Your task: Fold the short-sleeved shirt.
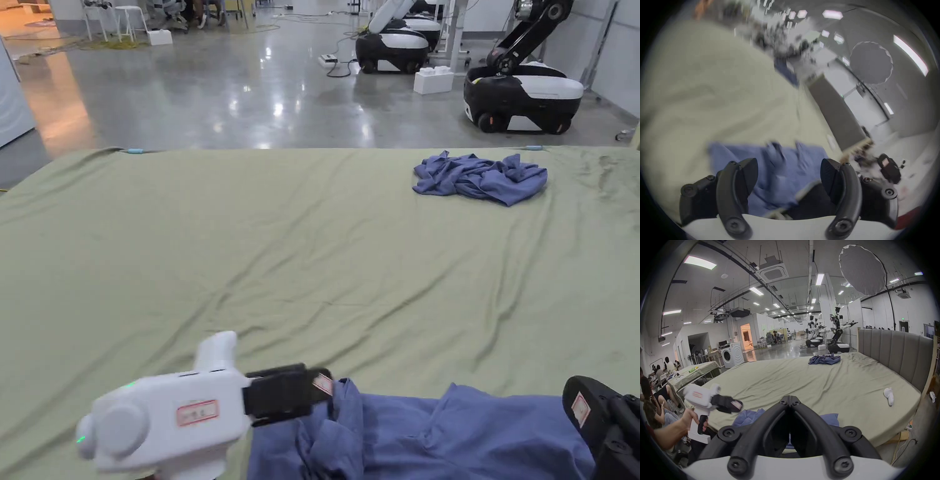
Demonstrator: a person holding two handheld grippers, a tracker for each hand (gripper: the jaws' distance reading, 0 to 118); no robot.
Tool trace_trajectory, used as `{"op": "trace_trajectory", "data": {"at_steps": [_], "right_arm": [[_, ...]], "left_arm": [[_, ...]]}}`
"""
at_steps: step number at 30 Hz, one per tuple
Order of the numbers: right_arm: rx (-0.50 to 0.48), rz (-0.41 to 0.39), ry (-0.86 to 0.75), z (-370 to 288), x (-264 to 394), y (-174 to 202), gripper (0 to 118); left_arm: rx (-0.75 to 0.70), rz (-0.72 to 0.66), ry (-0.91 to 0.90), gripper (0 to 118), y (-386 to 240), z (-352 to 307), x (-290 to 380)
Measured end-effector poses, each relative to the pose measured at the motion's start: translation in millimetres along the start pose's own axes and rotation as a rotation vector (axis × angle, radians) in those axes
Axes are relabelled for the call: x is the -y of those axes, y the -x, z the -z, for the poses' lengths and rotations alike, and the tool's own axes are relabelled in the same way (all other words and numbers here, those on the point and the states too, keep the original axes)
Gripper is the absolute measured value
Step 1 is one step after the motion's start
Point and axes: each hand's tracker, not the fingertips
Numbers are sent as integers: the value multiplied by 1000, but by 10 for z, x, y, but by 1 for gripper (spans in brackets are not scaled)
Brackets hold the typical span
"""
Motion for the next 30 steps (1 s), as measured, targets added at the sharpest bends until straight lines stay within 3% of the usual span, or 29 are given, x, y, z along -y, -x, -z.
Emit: {"op": "trace_trajectory", "data": {"at_steps": [1,4,7,9,17,20,24,27,30], "right_arm": [[-1,8,4,-4,10,-3,2],[-4,25,16,0,39,-6,2],[-16,37,17,5,39,-8,2],[-19,32,22,5,22,-1,2],[-5,39,46,-22,62,-85,2],[7,38,59,-14,103,-119,2],[9,67,73,2,129,-183,2],[17,62,77,-1,124,-191,2],[21,57,73,0,91,-199,2]], "left_arm": [[-121,62,-161,0,-62,-200,78],[-411,306,-244,0,-234,-33,322],[-312,300,-87,0,-176,389,550],[-376,375,-56,0,-251,663,735],[-376,562,5,0,-706,1109,1313],[-312,492,-4,0,-797,1183,1358],[-312,498,10,0,-950,1380,1401],[-216,371,27,0,-1016,1393,1309],[17,216,34,0,-1008,1154,1041]]}}
